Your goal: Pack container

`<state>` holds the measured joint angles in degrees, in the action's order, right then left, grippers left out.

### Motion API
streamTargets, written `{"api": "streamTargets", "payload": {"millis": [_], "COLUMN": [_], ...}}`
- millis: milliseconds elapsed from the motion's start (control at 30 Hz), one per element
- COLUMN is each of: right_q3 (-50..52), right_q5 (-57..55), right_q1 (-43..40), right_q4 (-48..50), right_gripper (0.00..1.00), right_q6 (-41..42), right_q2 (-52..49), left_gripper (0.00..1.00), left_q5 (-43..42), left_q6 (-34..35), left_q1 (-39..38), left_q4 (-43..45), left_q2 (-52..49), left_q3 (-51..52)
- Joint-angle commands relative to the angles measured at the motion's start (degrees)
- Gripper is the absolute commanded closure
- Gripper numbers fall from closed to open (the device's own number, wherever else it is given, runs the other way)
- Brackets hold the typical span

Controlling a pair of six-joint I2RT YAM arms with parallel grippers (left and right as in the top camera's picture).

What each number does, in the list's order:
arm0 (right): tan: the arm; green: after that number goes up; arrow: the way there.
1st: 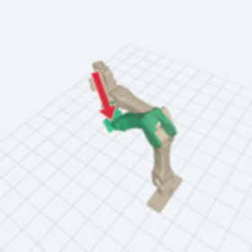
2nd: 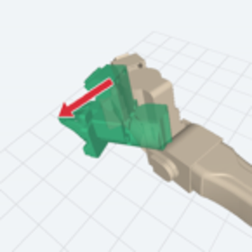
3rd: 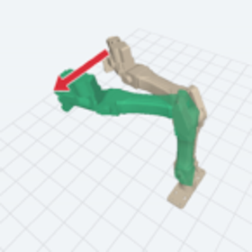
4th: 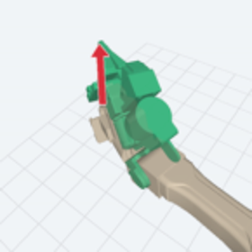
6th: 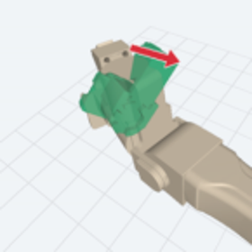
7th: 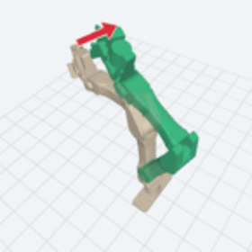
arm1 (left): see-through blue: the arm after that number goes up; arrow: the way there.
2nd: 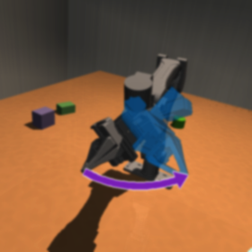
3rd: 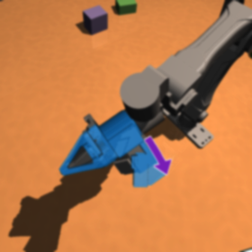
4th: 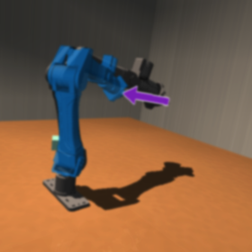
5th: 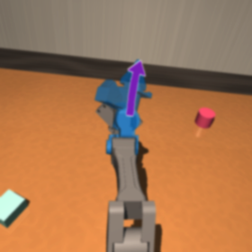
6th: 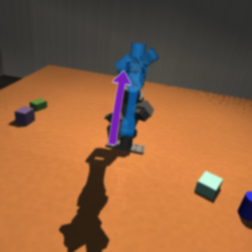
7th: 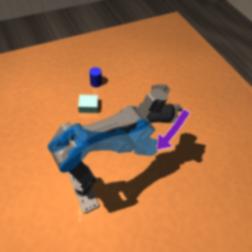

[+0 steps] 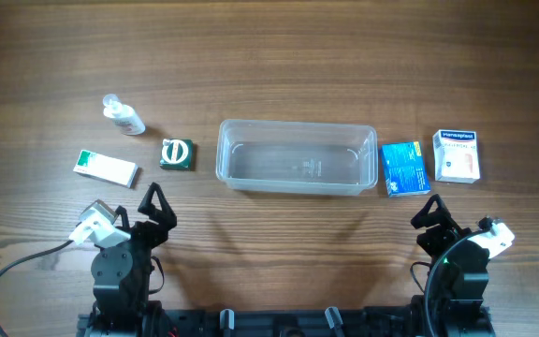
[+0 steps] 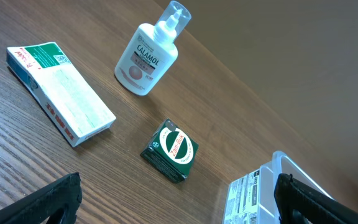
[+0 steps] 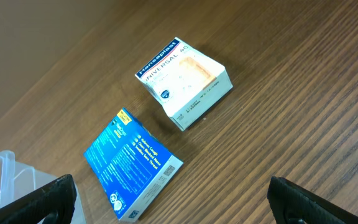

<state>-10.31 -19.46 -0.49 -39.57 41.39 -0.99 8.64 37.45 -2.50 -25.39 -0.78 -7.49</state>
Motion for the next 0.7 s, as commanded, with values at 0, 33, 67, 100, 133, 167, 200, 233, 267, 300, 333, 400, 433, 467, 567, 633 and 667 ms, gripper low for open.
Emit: {"api": "streamTargets", "payload": {"millis": [0, 33, 67, 100, 133, 167, 200, 233, 267, 300, 333, 400, 433, 467, 567, 633, 667], "right_q3": [0.20, 0.20, 0.20, 0.20, 0.20, 0.22, 0.20, 0.20, 0.20, 0.20, 0.20, -0.20, -0.96, -2.32, -8.52, -13.14, -16.81], "right_q5": [0.50, 0.87, 3.32, 7.93, 11.58, 13.35, 16.59, 20.79, 24.92, 29.70, 33.46, 43.93, 46.84, 48.63, 50.82, 52.68, 53.48], "right_q1": [-0.35, -0.35, -0.35, -0.35, -0.35, -0.35, -0.35, -0.35, -0.35, -0.35, -0.35, -0.35, -0.35, -0.35, -0.35, -0.35, -0.35], "right_q4": [0.13, 1.55, 2.64, 2.49, 1.42, 0.85, 1.05, 2.40, 4.63, 8.11, 11.37, 22.43, 25.75, 27.85, 28.41, 27.36, 25.57], "right_gripper": [0.00, 0.00, 0.00, 0.00, 0.00, 0.00, 0.00, 0.00, 0.00, 0.00, 0.00, 0.00, 0.01, 0.01, 0.00, 0.01, 0.01], "right_q6": [0.92, 4.59, 10.29, 17.40, 21.42, 24.22, 29.55, 30.93, 28.61, 24.09, 19.96, 9.09, 7.17, 5.92, 1.16, -3.48, -6.60], "right_q2": [0.74, 0.74, 0.74, 0.74, 0.74, 0.74, 0.74, 0.74, 0.74, 0.74, 0.72, 0.59, 0.26, -0.31, -3.67, -7.32, -10.56], "left_gripper": [0.00, 0.00, 0.00, 0.00, 0.00, 0.00, 0.00, 0.00, 0.00, 0.00, 0.00, 0.00, 0.00, 0.00, 0.00, 0.00, 0.00], "left_q5": [-0.26, -0.26, -0.26, -0.26, -0.26, -0.26, -0.26, -0.26, -0.26, -0.26, -0.26, -0.26, -0.26, -0.26, -0.26, -0.26, -0.26], "left_q6": [0.55, 0.52, 0.55, 0.55, 0.55, 0.52, 0.55, 0.55, 0.52, 0.55, 0.55, 0.55, 0.55, 0.52, 0.55, 0.55, 0.55], "left_q1": [0.44, 0.44, 0.44, 0.44, 0.44, 0.44, 0.44, 0.44, 0.44, 0.44, 0.44, 0.44, 0.44, 0.44, 0.44, 0.44, 0.44], "left_q4": [0.11, 0.11, 0.11, 0.11, 0.11, 0.11, 0.11, 0.11, 0.11, 0.11, 0.11, 0.11, 0.11, 0.11, 0.11, 0.11, 0.11], "left_q2": [0.39, 0.39, 0.39, 0.39, 0.42, 0.39, 0.39, 0.42, 0.39, 0.39, 0.39, 0.39, 0.39, 0.39, 0.42, 0.39, 0.39], "left_q3": [0.09, 0.09, 0.09, 0.09, 0.09, 0.09, 0.09, 0.09, 0.09, 0.09, 0.09, 0.09, 0.09, 0.09, 0.09, 0.09, 0.09]}}
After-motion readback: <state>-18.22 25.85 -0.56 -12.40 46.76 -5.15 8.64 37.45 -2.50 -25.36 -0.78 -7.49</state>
